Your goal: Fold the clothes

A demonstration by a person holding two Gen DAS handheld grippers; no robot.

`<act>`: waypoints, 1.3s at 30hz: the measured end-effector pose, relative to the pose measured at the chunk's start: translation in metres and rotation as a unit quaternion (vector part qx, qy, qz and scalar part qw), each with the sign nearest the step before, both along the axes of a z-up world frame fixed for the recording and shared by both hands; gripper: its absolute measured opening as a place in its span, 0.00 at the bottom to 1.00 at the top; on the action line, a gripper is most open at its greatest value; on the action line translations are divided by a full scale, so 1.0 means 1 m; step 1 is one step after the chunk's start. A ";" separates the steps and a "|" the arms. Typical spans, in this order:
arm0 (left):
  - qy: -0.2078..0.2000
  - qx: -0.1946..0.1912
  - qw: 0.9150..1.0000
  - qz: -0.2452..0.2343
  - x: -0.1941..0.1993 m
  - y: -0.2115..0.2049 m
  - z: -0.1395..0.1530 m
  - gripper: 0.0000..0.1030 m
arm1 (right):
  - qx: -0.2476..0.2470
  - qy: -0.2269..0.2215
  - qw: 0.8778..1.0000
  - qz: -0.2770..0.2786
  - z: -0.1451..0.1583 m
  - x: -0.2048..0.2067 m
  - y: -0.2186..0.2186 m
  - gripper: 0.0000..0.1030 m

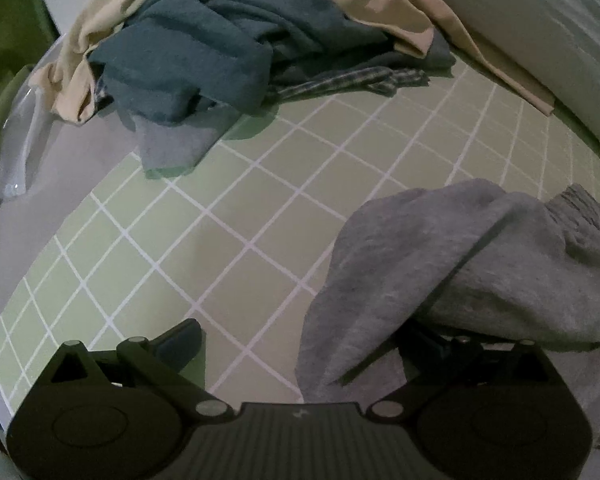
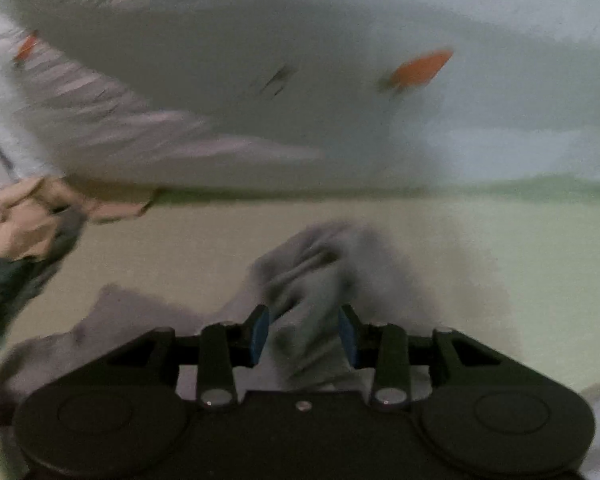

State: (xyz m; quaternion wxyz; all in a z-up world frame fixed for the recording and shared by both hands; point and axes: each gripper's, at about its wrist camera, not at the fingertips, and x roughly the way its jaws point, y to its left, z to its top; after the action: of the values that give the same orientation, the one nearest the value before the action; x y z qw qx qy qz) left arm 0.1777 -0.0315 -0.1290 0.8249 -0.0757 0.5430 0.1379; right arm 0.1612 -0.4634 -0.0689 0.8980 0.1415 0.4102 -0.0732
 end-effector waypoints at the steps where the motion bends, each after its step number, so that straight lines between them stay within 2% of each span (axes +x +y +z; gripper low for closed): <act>1: -0.001 -0.002 1.000 0.001 -0.001 0.000 0.000 1.00 | 0.017 0.007 1.000 0.010 -0.006 0.000 0.006 0.38; 5: -0.003 -0.007 1.000 0.003 -0.002 0.002 -0.001 1.00 | 0.018 0.036 0.999 0.032 -0.023 -0.007 0.019 0.35; 6: -0.003 -0.006 1.000 0.003 -0.002 0.002 -0.001 1.00 | 0.017 0.042 0.998 0.036 -0.026 -0.009 0.021 0.22; 7: -0.004 -0.006 1.000 0.002 -0.002 0.002 -0.001 1.00 | 0.018 0.043 0.998 0.035 -0.027 -0.011 0.020 0.01; 11: -0.008 -0.004 1.000 -0.004 -0.003 0.002 -0.001 1.00 | 0.005 0.026 0.999 0.019 -0.015 -0.023 0.005 0.01; 15: -0.012 -0.003 1.000 -0.010 -0.004 0.003 -0.001 1.00 | -0.014 -0.017 1.000 -0.015 0.014 -0.033 -0.023 0.01; 18: -0.014 -0.002 1.000 -0.011 -0.005 0.003 0.000 1.00 | -0.067 -0.054 0.995 -0.049 0.040 -0.033 -0.040 0.01; 22: -0.019 -0.001 1.000 -0.012 -0.006 0.005 0.000 1.00 | -0.172 -0.104 0.973 -0.111 0.080 -0.043 -0.065 0.01; 26: -0.014 -0.002 1.000 -0.002 -0.005 0.004 0.001 1.00 | -0.268 -0.121 0.937 -0.191 0.101 -0.054 -0.092 0.01; 28: -0.008 -0.005 1.000 0.005 -0.004 0.004 0.001 1.00 | -0.236 -0.090 0.948 -0.195 0.094 -0.056 -0.107 0.05; 29: -0.005 -0.006 1.000 0.007 -0.004 0.004 0.002 1.00 | -0.219 -0.075 0.953 -0.197 0.089 -0.057 -0.114 0.11; 31: -0.002 -0.007 1.000 0.004 -0.005 0.003 0.006 1.00 | -0.183 -0.062 0.961 -0.197 0.072 -0.063 -0.111 0.36; 36: -0.048 -0.006 0.999 -0.025 -0.009 0.001 0.038 1.00 | -0.089 -0.015 0.978 -0.191 0.028 -0.070 -0.102 0.59; 39: -0.083 -0.013 0.996 -0.040 -0.003 0.000 0.060 1.00 | -0.041 0.022 0.982 -0.184 0.000 -0.067 -0.097 0.64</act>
State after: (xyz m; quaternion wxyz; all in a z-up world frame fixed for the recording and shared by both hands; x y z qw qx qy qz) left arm 0.1746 -0.0313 -0.0692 0.8710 -0.0758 0.4768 0.0908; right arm 0.0941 -0.5599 -0.0690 0.8650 0.1762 0.3931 -0.2574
